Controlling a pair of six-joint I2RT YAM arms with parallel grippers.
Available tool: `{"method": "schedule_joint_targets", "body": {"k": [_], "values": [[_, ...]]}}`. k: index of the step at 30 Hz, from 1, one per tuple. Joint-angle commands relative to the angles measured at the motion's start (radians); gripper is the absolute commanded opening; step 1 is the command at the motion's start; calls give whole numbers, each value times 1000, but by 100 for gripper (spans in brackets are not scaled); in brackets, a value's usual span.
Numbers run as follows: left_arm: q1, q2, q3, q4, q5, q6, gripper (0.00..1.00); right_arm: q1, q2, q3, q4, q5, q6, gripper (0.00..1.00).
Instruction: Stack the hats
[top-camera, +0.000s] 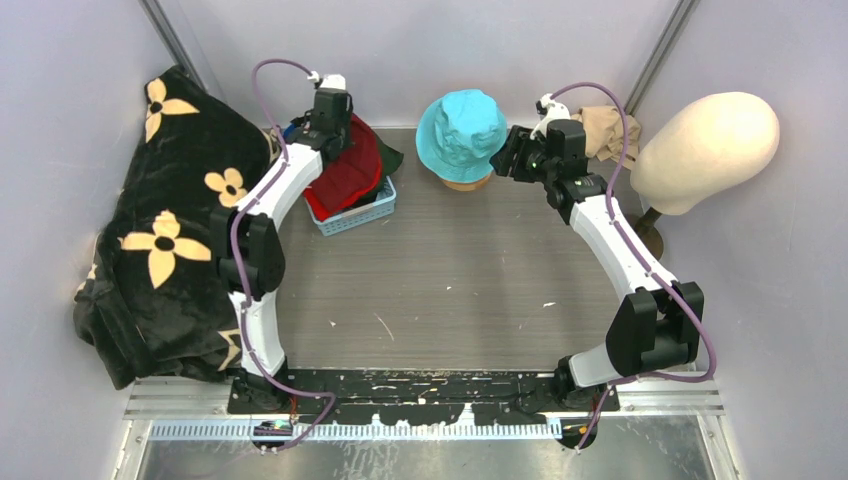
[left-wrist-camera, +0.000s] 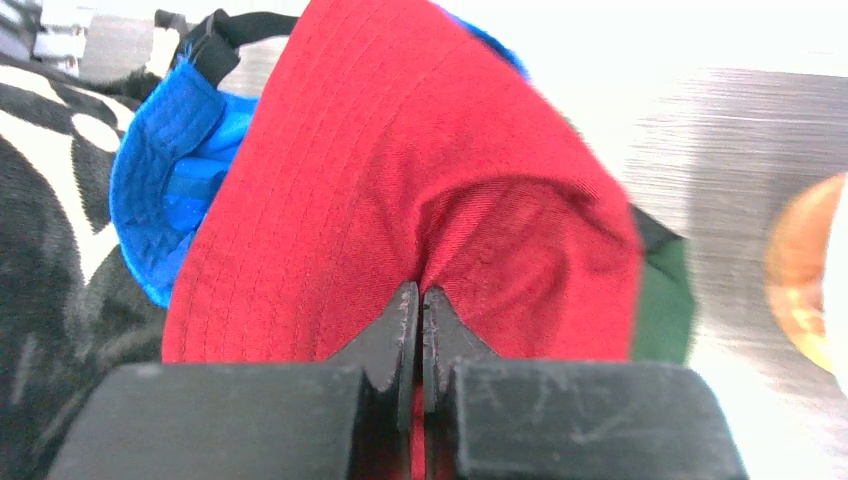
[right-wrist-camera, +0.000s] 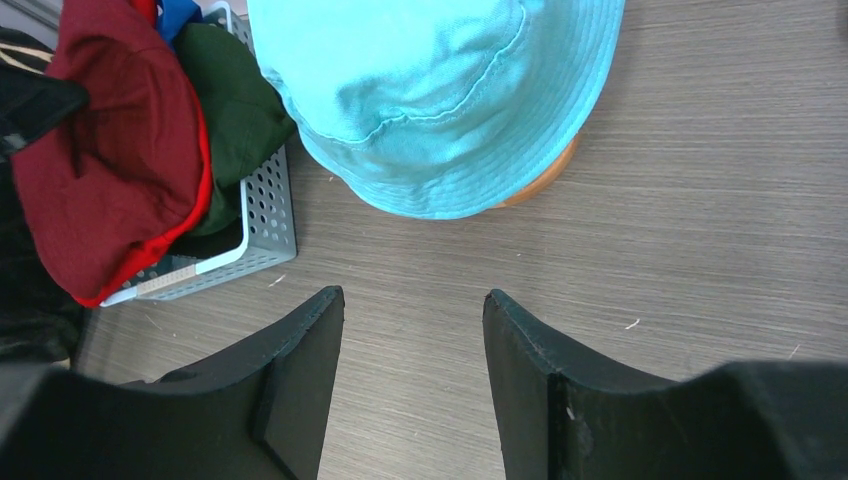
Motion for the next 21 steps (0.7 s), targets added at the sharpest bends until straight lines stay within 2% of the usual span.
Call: {"method": "schedule_joint_targets", "body": {"k": [1,4,7,12,15,21], "values": [[-115,-206,94,-22,-2,38,0,-2,-58,-10,52,2,-1,59],[-172,-224,209,-117,25,31,0,-1,-73,-21,57,-1,1,59],[-193,-205,349,-213,135,-26,0,-2,-91,-25,59,1,2,59],[-195,-177,485,-223,298,-161,0,-9,-129,-29,56,19,0,59],[-195,-165,514,-146,396,-239,0,-31,-151,-31,44,30,7,60],[-196,-130,486,135,616,-440,0,-125,-219,-66,24,44,20,60]]}}
